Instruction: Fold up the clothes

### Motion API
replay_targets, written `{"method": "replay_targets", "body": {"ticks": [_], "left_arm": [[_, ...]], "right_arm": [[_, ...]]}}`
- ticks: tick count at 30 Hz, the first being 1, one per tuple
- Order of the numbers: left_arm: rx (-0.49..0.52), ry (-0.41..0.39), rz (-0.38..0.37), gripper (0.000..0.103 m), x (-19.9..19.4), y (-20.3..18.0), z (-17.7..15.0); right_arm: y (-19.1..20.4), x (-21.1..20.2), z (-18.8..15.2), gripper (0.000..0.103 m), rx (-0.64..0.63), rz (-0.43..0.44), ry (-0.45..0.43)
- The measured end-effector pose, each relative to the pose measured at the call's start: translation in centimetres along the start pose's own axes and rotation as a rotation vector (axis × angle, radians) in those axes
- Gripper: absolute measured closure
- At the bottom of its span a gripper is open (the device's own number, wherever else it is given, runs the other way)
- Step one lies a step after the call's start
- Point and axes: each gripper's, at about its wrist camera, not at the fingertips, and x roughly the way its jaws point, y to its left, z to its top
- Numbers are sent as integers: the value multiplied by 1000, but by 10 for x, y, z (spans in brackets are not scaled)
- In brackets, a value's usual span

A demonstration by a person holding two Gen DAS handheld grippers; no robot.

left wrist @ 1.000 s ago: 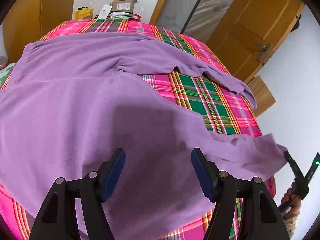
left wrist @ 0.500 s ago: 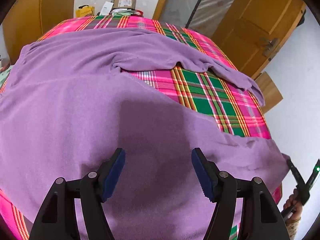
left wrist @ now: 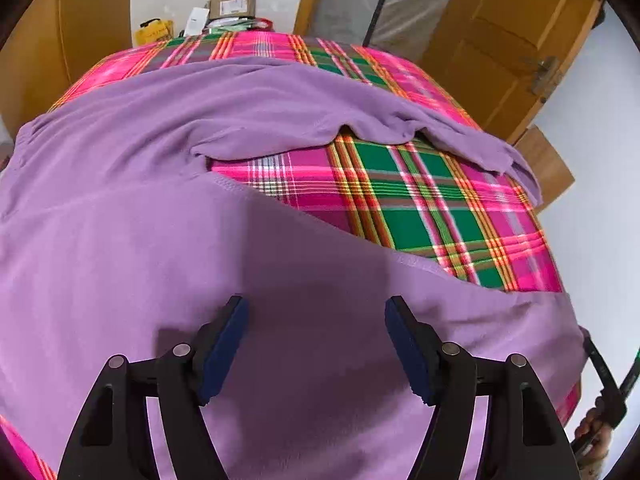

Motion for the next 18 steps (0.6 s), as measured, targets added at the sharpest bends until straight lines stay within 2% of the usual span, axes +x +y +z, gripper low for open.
{"method": "replay_targets", "body": {"ticks": [3, 6, 11, 15, 18], "left_arm": [[36, 8, -1, 29, 4, -6, 5], [123, -15, -50, 29, -2, -15, 6], [441, -68, -41, 29, -6, -44, 7], [674, -36, -66, 29, 4, -68, 3], [790, -28, -72, 29, 9, -79, 1]], "right_arm": [[3, 2, 0, 93, -10, -9, 4], [5, 4, 1, 93, -16, -11, 12], [7, 4, 1, 93, -20, -14, 13], [6, 5, 0, 93, -11, -14, 18], [6, 6, -1, 93, -8, -16, 24]]}}
